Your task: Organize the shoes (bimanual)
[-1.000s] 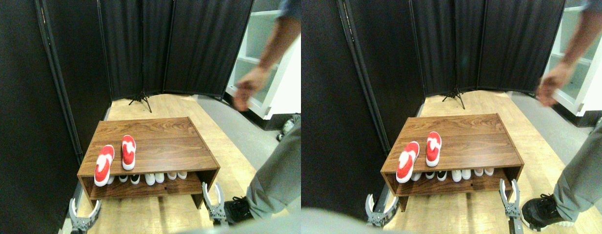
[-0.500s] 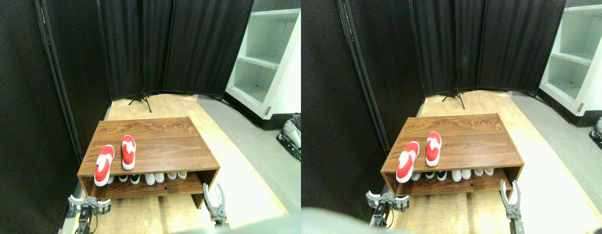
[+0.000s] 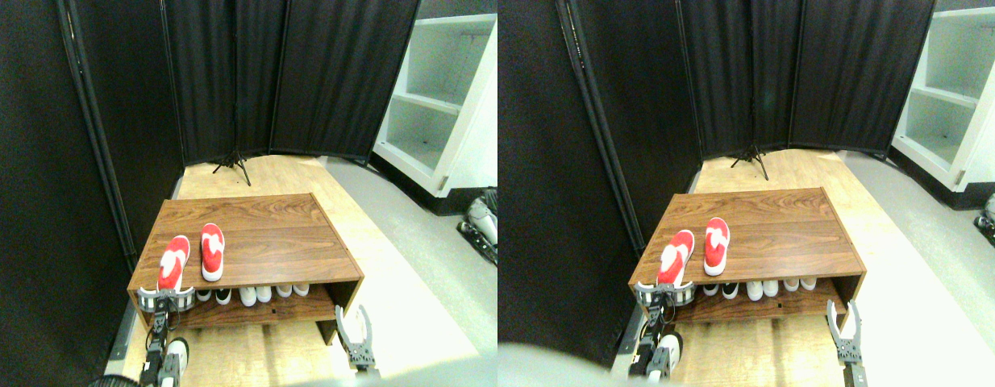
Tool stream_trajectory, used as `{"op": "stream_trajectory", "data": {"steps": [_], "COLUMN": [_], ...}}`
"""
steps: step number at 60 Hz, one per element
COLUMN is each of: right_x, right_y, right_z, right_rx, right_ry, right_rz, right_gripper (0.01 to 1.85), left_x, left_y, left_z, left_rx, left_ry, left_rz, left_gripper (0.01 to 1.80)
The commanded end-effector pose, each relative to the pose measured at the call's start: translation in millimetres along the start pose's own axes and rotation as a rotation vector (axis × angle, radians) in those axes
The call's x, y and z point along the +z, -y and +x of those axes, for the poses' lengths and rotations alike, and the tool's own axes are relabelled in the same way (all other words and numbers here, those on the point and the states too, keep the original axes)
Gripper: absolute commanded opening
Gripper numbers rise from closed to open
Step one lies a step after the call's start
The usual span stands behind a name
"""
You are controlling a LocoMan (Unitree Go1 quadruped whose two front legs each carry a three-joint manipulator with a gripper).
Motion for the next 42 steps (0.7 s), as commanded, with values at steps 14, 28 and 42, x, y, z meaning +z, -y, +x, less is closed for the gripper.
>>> {"op": "stream_trajectory", "data": {"steps": [14, 28, 42], "right_x": [6, 7, 6], "right_y": [-16, -14, -12], "right_z": [1.5, 0.9, 0.6], "right_rx": [0.084, 0.072, 0.051], "right_ry": [0.008, 0.017, 0.021], "right_rz": [-0.029, -0.028, -0.026], "right_gripper": [0.23, 0.23, 0.26], "left_x": [-14.7, -11.9, 13.2], "left_y": [6.0, 5.6, 7.1], "left_z": [32.1, 29.0, -26.8], "left_rx": [-0.012, -0.024, -0.066], "left_ry": [-0.004, -0.038, -0.054], "left_rz": [-0.009, -0.013, 0.027], "left_gripper": [1.43, 1.45, 1.5]}}
